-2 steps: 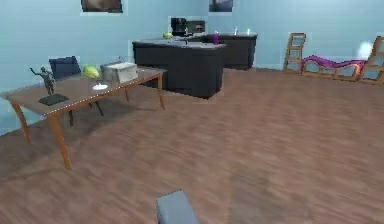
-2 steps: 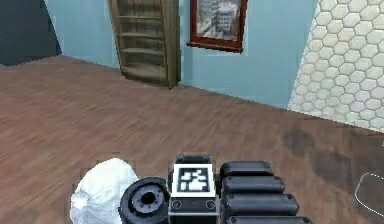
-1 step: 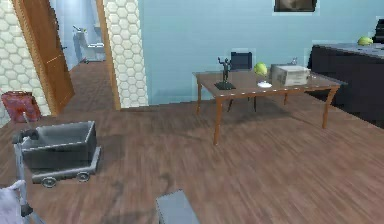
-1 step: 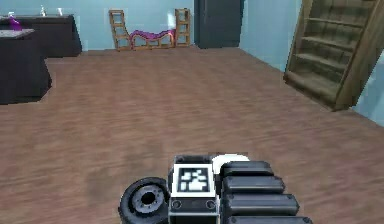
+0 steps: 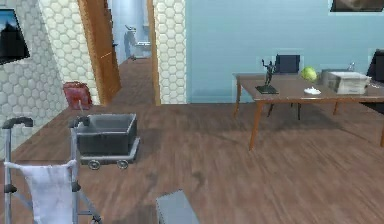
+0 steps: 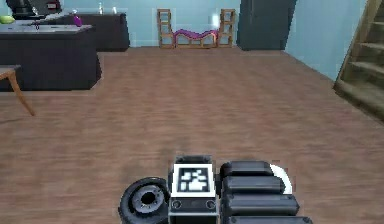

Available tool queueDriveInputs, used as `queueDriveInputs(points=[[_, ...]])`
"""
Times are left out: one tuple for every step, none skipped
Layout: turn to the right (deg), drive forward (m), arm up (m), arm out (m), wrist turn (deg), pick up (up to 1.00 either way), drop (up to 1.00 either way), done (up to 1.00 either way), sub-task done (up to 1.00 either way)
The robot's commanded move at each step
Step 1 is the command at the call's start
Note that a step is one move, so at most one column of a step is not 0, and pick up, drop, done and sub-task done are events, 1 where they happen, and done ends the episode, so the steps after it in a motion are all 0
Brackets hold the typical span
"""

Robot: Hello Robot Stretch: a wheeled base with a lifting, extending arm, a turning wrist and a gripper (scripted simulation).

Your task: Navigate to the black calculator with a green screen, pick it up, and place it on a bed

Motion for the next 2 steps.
queueDriveInputs(points=[[0.0, 1.00, 0.00, 0.00, 0.0, 0.00, 0.00, 0.00, 0.00], [-3.0, 0.00, 0.00, 0.00, 0.0, 0.00, 0.00, 0.00, 0.00]])
